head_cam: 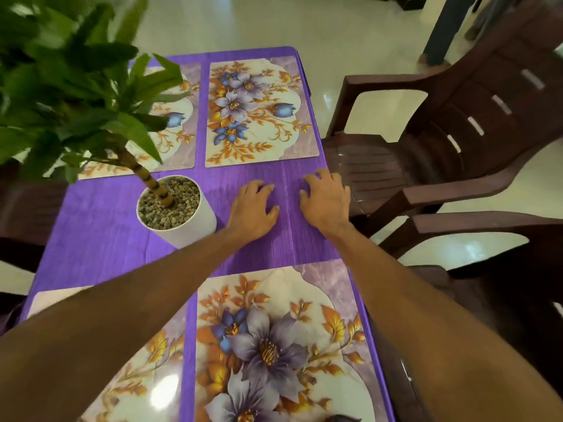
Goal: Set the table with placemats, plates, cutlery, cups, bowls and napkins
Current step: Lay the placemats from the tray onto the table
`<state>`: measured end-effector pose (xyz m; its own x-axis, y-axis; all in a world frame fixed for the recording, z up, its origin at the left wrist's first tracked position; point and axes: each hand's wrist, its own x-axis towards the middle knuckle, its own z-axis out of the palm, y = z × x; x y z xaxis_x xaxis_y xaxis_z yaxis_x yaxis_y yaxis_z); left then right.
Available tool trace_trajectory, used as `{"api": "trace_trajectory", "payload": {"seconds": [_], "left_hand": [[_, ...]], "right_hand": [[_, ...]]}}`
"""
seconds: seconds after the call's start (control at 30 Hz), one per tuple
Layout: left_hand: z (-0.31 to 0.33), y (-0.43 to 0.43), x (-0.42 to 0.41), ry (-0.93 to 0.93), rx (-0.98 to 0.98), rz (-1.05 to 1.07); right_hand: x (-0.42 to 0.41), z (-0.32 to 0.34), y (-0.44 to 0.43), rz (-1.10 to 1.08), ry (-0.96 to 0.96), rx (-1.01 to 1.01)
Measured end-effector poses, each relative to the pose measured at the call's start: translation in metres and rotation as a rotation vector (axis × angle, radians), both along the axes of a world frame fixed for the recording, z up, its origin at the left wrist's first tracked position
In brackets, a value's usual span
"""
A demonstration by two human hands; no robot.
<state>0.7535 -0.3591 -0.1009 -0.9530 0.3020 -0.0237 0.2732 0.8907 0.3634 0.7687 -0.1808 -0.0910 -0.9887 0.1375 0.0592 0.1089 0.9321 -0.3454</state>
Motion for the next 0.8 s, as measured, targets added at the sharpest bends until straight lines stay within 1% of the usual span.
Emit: {"api": "trace_trajectory", "payload": {"seconds": [0.13,0.23,0.33,0.47,0.6,0.67,0.8], "left_hand": [[0.017,-0.019,0.035,-0.049,0.01,-0.117],[0.033,-0.045,0.075,-0.038,0.077,-0.095],[0.047,-0.089,0.133,-0.021,0.154,-0.072],[0.045,-0.174,0.217,-0.002,0.189,-0.07],[0.048,-0.266,0.292,0.02,0.234,0.029],[0.049,-0.32,0.325,0.036,0.233,0.094],[0.04,-0.439,0.384,0.009,0.22,0.283]], "right_hand": [[0.049,0.019,-0.019,-0.036,-0.039,-0.057],[0.094,0.025,-0.04,-0.076,-0.08,-0.104],[0.143,0.027,-0.07,-0.097,-0.071,-0.177],[0.209,0.031,-0.129,-0.018,0.01,-0.237],[0.268,0.036,-0.207,0.064,0.088,-0.335],[0.291,0.035,-0.255,0.115,0.102,-0.346],[0.33,0.032,-0.364,0.286,0.002,-0.37]]}}
